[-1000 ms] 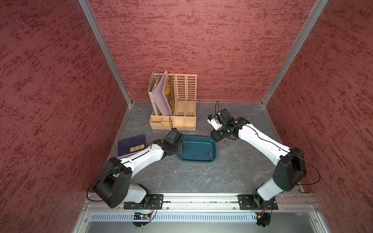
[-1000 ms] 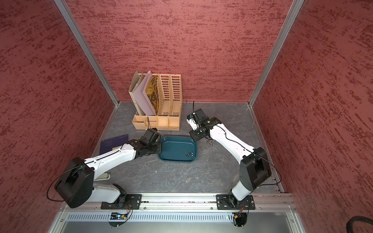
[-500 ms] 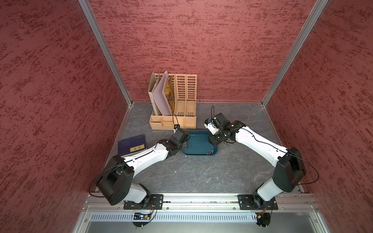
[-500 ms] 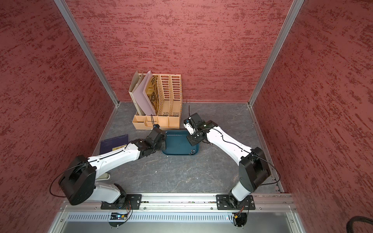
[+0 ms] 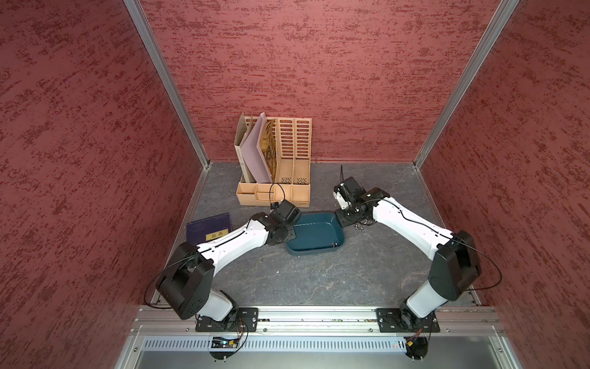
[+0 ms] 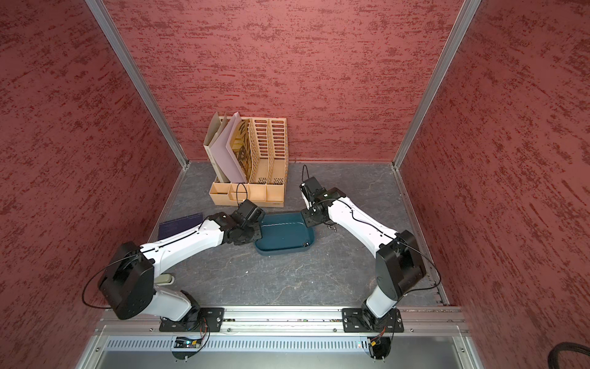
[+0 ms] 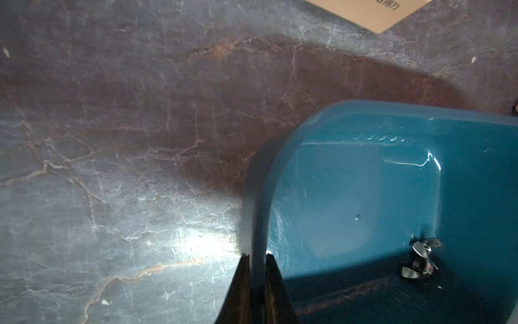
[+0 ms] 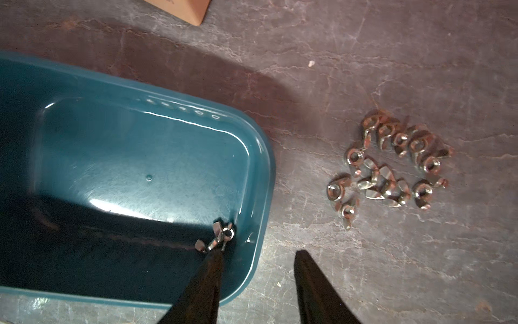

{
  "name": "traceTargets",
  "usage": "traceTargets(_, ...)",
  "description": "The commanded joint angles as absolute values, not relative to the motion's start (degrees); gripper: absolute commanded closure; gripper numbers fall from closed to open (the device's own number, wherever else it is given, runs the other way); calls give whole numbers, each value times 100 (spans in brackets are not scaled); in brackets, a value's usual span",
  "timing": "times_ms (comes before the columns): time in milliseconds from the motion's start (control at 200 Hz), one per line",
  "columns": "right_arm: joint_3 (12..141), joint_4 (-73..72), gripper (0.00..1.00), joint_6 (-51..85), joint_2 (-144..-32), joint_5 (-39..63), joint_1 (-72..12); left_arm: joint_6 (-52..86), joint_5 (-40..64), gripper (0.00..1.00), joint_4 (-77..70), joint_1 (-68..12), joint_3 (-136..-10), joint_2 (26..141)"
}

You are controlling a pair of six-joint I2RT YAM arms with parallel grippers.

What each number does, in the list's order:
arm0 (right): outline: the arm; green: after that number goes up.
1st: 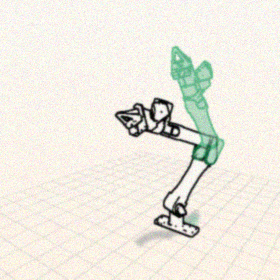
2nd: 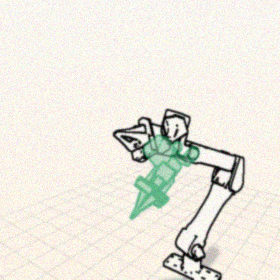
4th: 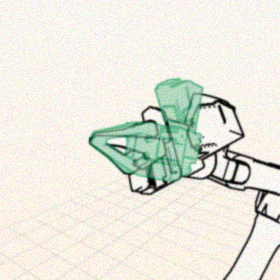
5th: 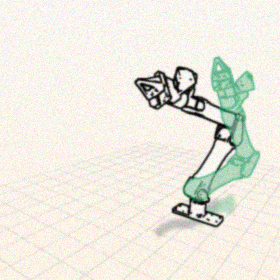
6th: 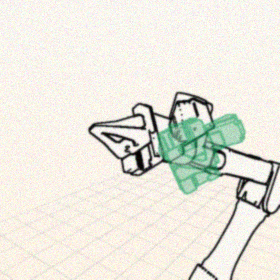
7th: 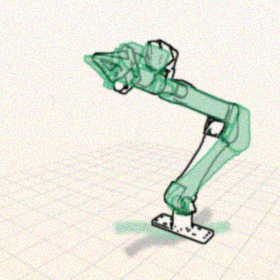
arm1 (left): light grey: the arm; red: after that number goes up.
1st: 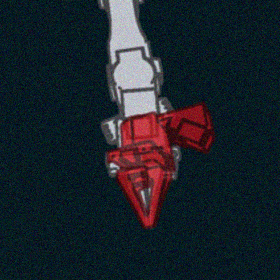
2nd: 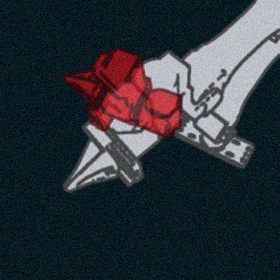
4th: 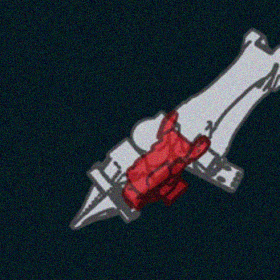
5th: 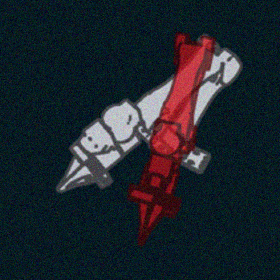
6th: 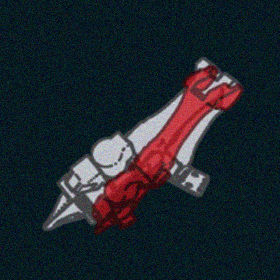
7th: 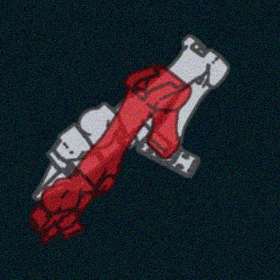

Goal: Take out the wing nut from the storage box
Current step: Place the storage box at the center of the board.

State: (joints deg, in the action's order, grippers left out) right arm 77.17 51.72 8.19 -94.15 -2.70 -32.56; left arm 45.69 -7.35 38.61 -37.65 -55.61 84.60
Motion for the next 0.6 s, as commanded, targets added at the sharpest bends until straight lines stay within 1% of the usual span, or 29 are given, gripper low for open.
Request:
traceTargets(0, 7654, 5032, 53, 885, -9675, -424, -3204, 4801, -501, 90, 3911, -3762, -5513, 8491)
traceTargets(130, 7677, 4895, 55, 792, -9976, -363, -3154, 4810, -484, 81, 3923, -3762, -5450, 8463)
traceTargets(215, 7690, 4817, 57, 782, -10134, -334, -3126, 4825, -495, 76, 3955, -3762, -5394, 8423)
traceTargets(416, 7721, 4697, 61, 712, -10299, -235, -3119, 4644, -641, 63, 4235, -3639, -5391, 8161)
traceTargets(496, 7769, 4686, 66, 626, -10391, -215, -3113, 4353, -629, 58, 4324, -3456, -5481, 7965)
traceTargets(596, 7870, 4701, 73, 524, -10560, -248, -3111, 3851, -555, 54, 4428, -3191, -5750, 7843)
